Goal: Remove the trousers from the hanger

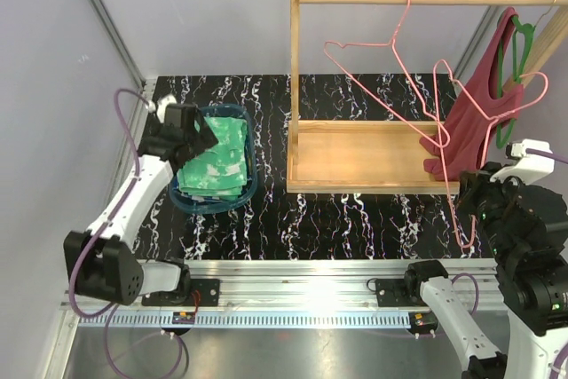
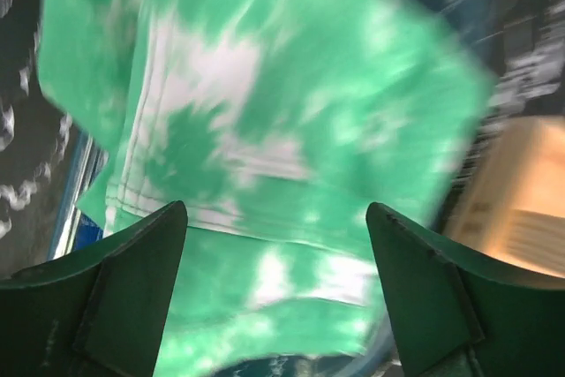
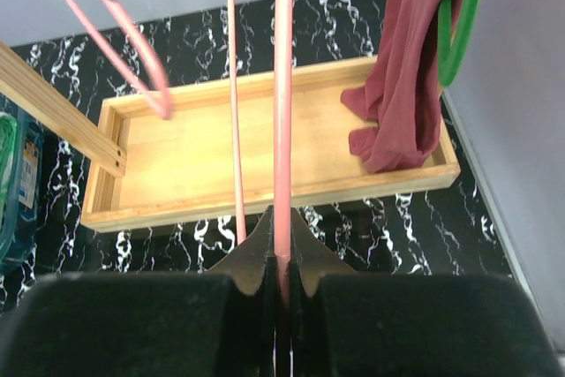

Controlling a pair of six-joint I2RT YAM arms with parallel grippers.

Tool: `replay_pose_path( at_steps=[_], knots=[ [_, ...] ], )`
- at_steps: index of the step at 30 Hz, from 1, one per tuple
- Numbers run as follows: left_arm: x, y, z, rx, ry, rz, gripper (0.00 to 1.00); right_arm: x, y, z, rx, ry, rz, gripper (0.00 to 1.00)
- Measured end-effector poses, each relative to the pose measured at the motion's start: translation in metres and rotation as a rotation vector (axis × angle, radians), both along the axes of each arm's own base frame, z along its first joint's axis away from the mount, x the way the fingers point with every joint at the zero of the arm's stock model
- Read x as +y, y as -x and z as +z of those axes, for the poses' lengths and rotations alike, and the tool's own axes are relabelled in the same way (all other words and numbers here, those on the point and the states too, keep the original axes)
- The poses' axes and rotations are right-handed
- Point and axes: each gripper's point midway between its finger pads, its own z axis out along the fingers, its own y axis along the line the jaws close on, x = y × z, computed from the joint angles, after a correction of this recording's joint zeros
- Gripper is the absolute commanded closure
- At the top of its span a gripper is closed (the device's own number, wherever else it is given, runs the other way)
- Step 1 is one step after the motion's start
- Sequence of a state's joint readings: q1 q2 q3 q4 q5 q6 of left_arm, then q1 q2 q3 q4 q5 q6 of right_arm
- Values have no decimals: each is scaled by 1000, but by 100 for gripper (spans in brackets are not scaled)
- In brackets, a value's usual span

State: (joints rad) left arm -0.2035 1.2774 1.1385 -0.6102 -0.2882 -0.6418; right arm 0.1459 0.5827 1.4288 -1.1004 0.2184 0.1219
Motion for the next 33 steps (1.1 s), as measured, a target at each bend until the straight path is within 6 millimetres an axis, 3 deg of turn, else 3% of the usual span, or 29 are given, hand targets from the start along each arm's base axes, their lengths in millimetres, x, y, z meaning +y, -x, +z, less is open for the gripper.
replay_pose_path(
  at_steps=[3, 5, 13, 16, 19, 23, 30, 33],
  knots=[
    [11, 10, -70, 151, 2, 51, 29, -1, -1, 11, -30, 11, -1, 100],
    [16, 13, -102, 206, 16, 77, 31, -2, -1, 20, -53, 18, -3, 100],
    [14, 2, -118, 163, 92, 75, 30, -4, -27, 32, -47, 66, -11, 100],
    [11, 2, -111, 144, 115, 62, 18, -2, -44, 32, -26, 94, -4, 100],
    [8, 6, -96, 117, 134, 38, 5, 0, -58, 33, -22, 117, 5, 100],
    [8, 26, -56, 87, 128, 6, 1, 5, -72, 44, -45, 130, 31, 100],
    [17, 71, 88, -218, 68, -81, 1, 19, -115, 80, -100, 145, 88, 100],
    [23, 103, 132, -325, 25, -107, 1, 24, -144, 83, -81, 157, 100, 100]
  ],
)
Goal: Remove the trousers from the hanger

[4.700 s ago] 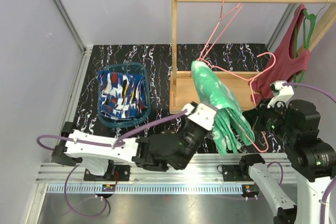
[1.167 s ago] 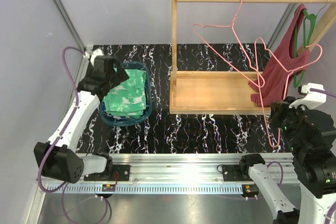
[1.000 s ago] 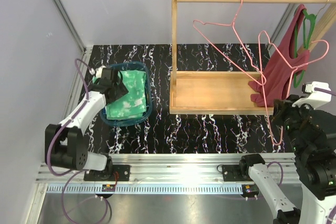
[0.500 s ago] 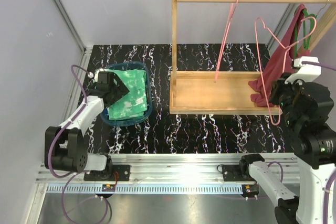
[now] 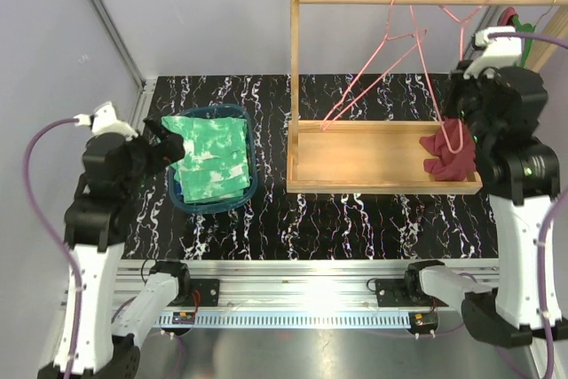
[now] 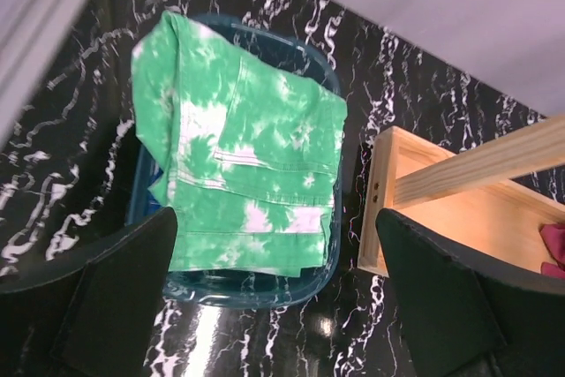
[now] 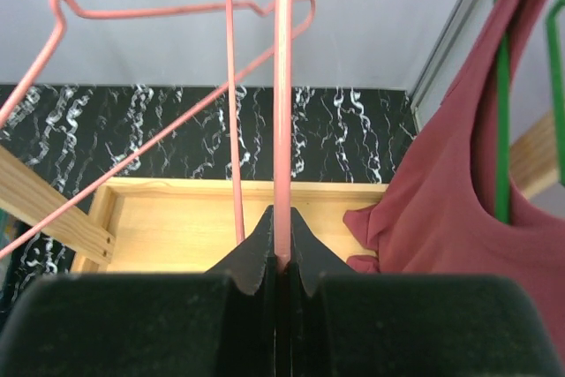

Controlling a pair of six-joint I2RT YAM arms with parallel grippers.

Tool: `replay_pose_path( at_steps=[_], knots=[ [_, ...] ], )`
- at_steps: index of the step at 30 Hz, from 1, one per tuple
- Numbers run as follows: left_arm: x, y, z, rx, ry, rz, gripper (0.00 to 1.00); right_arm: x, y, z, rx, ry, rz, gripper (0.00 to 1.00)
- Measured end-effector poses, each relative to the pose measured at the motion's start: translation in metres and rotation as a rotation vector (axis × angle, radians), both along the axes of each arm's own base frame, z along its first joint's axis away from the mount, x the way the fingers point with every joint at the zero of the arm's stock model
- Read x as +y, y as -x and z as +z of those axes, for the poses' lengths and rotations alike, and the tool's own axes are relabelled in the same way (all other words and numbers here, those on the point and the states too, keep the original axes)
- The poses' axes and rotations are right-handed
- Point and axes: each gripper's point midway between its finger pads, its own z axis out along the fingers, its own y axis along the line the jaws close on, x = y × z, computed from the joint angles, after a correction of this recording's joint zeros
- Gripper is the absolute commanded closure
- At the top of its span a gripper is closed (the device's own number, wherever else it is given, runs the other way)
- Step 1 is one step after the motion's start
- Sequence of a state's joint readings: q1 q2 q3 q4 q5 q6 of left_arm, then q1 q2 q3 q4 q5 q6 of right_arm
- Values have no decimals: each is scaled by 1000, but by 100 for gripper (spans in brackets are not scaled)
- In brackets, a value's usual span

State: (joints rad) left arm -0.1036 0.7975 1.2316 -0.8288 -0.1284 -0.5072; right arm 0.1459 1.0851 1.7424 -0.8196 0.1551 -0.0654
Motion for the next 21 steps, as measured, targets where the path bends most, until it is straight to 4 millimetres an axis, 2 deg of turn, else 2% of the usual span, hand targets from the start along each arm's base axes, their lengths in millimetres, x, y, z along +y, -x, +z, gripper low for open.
replay_pose_path(
  at_steps=[3, 6, 8, 13, 21],
  knots=[
    [9, 31, 17, -38, -49, 3, 1, 3, -27, -9, 42, 20, -2, 100],
    [19, 54, 18, -29, -99, 21, 1, 5, -45, -27, 102, 36, -3, 100],
    [26, 67, 13, -2, -134, 35, 1, 6, -48, -34, 120, 40, 0, 100],
    [35, 82, 4, 48, -185, 50, 1, 10, -44, -42, 134, 51, 11, 96],
    [37, 88, -3, 84, -219, 39, 1, 11, -48, -55, 167, 71, 18, 97]
  ],
)
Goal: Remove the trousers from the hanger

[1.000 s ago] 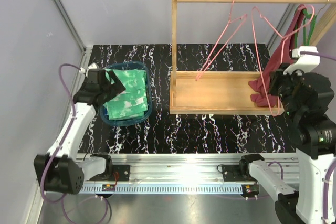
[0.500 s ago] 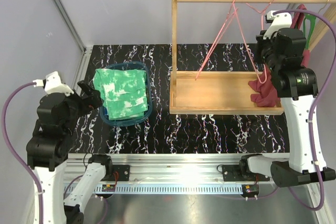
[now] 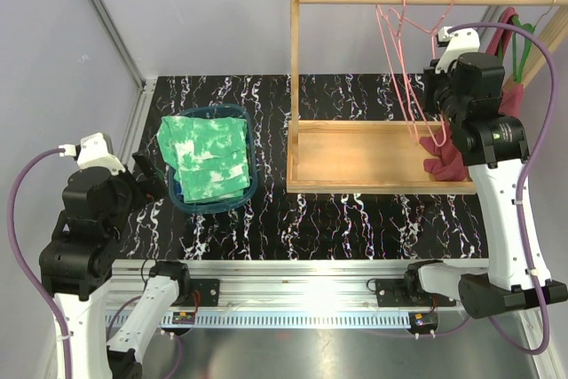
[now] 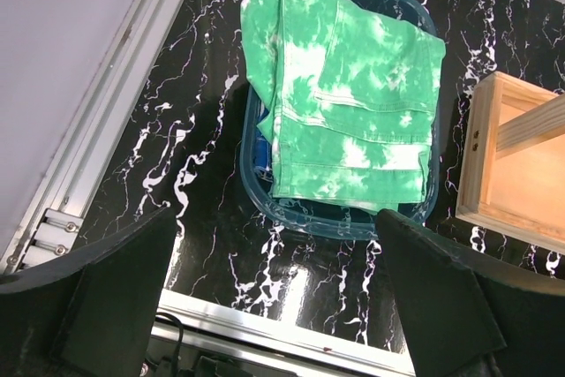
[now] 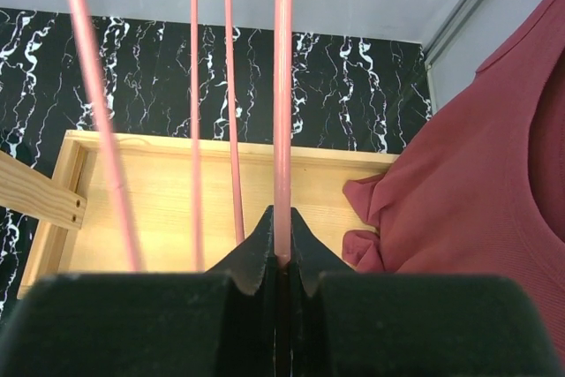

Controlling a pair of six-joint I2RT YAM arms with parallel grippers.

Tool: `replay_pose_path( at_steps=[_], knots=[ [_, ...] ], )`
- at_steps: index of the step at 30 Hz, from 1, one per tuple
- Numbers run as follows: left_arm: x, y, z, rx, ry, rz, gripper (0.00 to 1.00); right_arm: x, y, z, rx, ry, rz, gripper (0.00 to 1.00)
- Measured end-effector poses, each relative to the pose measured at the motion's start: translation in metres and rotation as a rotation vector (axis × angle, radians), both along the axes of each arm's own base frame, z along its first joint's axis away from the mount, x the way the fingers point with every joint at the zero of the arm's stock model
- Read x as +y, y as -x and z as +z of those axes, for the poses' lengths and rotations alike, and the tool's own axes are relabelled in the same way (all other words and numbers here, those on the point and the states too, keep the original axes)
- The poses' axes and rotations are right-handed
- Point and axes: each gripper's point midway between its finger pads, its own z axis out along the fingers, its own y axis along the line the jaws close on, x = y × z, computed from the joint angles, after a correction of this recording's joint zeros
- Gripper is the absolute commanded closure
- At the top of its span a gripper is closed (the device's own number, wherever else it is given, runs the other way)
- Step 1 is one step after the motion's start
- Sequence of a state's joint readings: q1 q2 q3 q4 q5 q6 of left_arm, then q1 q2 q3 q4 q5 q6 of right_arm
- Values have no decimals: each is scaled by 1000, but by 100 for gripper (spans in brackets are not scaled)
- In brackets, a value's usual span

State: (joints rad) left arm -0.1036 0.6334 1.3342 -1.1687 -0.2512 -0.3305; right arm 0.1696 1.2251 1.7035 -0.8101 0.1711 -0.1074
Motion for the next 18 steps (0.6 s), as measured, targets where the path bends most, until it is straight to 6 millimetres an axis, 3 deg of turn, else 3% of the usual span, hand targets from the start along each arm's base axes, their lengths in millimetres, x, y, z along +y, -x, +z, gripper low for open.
replay_pose_path(
  at_steps=[6, 9, 14, 18],
  knots=[
    [1, 5, 1, -11, -8, -4, 1, 2, -3, -5, 12, -4, 6, 74],
    [1, 6, 2, -18, -10, -6, 1, 1, 3, -5, 8, -9, 5, 67],
    [1, 6, 1, -15, -11, -7, 1, 0, 13, 3, -19, -25, 1, 46],
    [1, 8, 1, -23, -15, -10, 1, -2, 28, 10, -34, -49, -9, 1]
  ],
)
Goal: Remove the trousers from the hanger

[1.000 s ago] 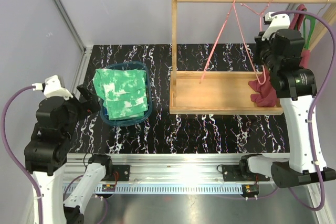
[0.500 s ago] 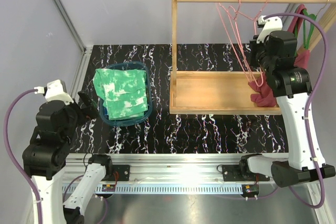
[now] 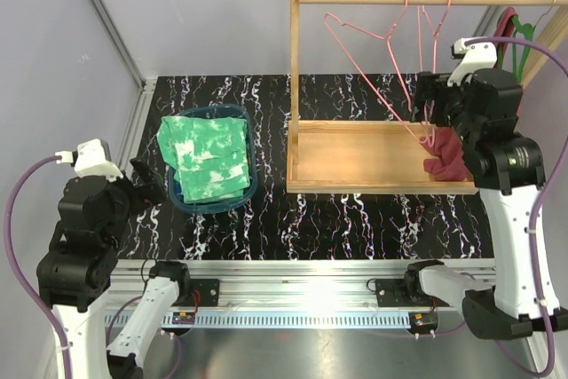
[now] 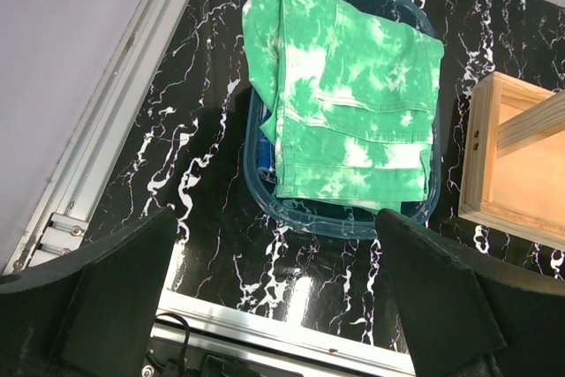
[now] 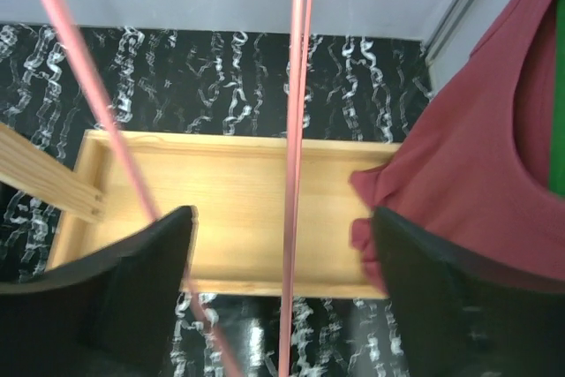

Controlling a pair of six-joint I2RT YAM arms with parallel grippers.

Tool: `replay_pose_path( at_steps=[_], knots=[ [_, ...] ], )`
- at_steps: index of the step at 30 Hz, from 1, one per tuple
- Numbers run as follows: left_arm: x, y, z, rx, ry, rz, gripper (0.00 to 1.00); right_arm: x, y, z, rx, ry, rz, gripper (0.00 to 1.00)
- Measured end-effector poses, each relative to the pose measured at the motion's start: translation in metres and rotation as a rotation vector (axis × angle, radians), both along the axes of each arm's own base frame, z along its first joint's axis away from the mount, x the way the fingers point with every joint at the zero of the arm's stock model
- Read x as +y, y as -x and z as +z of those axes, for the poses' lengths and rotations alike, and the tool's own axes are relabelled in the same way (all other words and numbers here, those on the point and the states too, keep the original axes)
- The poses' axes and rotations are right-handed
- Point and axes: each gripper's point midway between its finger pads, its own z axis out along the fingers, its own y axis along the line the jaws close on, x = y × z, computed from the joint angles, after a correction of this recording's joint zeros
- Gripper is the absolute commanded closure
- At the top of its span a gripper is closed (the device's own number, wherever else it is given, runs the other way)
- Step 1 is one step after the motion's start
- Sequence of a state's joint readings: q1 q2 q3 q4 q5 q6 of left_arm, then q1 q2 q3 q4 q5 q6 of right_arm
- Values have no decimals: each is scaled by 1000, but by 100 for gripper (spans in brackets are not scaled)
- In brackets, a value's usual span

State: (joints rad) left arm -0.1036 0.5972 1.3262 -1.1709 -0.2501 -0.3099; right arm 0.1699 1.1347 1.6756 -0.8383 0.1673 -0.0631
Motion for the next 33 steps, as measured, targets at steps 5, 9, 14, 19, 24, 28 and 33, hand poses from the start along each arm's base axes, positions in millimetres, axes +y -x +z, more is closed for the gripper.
replay_pose_path(
  at_steps=[5, 9, 14, 19, 24, 28, 33],
  knots=[
    [1, 5, 0, -39, -17, -15, 1, -4, 42, 7, -12, -43, -3, 0],
    [-2, 10, -4, -85, -34, -48, 1, -5, 88, 11, -54, -102, 10, 1],
    [-6, 13, -16, -122, -57, -98, 1, -10, 133, 4, -72, -141, 14, 0],
    [-6, 15, -24, -139, -62, -103, 1, -12, 154, -26, -6, -144, 7, 0],
    [-4, 23, -29, -178, -61, -96, 1, -14, 175, -52, 19, -153, 13, 0],
    [-3, 30, -29, -210, -59, -93, 1, -14, 193, -70, 5, -163, 28, 0],
    [-2, 33, -27, -232, -54, -87, 1, -14, 194, -82, 12, -163, 29, 1]
  ],
)
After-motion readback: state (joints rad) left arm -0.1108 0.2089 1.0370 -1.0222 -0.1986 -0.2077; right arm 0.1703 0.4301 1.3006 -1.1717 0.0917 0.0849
